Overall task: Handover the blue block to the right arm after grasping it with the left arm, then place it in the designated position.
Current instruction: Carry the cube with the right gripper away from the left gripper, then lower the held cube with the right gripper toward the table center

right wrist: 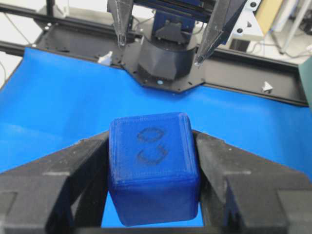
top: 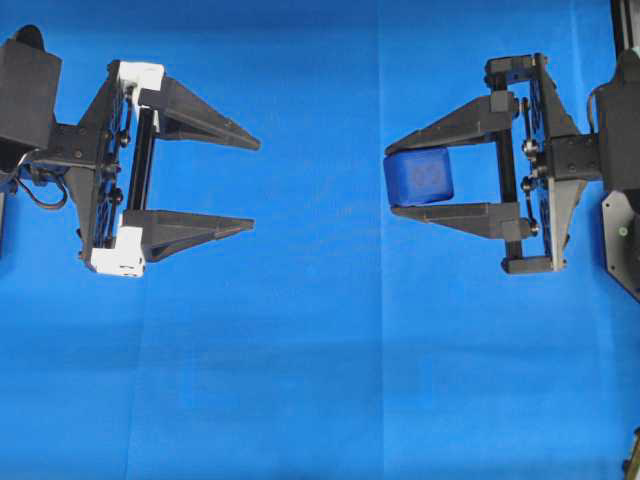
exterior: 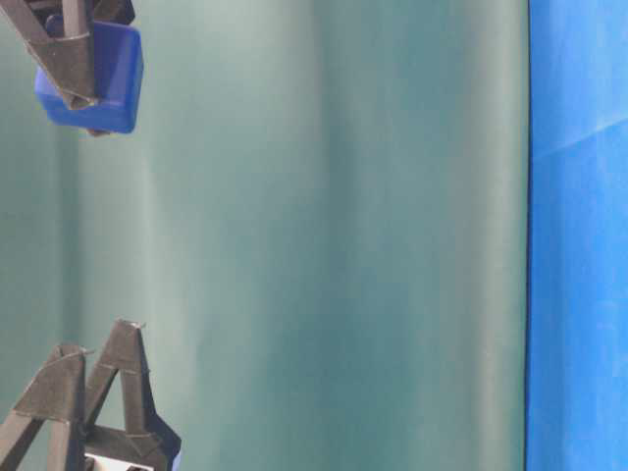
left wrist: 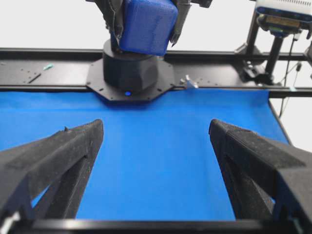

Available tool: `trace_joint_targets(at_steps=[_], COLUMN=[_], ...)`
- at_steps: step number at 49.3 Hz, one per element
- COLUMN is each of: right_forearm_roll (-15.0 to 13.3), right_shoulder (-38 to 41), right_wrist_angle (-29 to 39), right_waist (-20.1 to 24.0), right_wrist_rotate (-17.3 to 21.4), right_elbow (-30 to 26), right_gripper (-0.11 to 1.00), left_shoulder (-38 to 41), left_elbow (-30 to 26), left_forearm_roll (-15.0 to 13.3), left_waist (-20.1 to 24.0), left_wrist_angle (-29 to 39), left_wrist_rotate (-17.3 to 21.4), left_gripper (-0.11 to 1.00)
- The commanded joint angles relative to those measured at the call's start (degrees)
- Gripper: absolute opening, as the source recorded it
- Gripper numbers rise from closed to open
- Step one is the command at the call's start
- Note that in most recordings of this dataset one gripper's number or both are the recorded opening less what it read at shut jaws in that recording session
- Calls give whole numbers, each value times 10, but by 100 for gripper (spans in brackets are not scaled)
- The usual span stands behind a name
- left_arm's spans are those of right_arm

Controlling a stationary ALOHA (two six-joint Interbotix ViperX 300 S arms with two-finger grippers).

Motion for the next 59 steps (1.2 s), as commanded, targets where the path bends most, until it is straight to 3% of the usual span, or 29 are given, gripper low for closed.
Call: trace_joint_targets(at_steps=[1, 18, 43, 59], right_forearm_roll=[1, 2, 2, 3], right_shoulder=[-5, -6, -4, -1], right_wrist_angle=[-2, 11, 143, 200], right_waist=[1, 5, 23, 37], right_wrist_rotate=[1, 4, 63, 69], right_elbow=[-12, -12, -25, -35], right_gripper=[42, 42, 42, 42], left_shoulder=[-4, -4, -4, -4], left_elbow=[-12, -12, -13, -13], left_forearm_roll=[1, 1, 1, 1], left_waist=[-1, -1, -1, -1], left_wrist_angle=[-3, -2, -2, -2], left_wrist_rotate=[-1, -2, -2, 0], left_gripper=[93, 93, 93, 93])
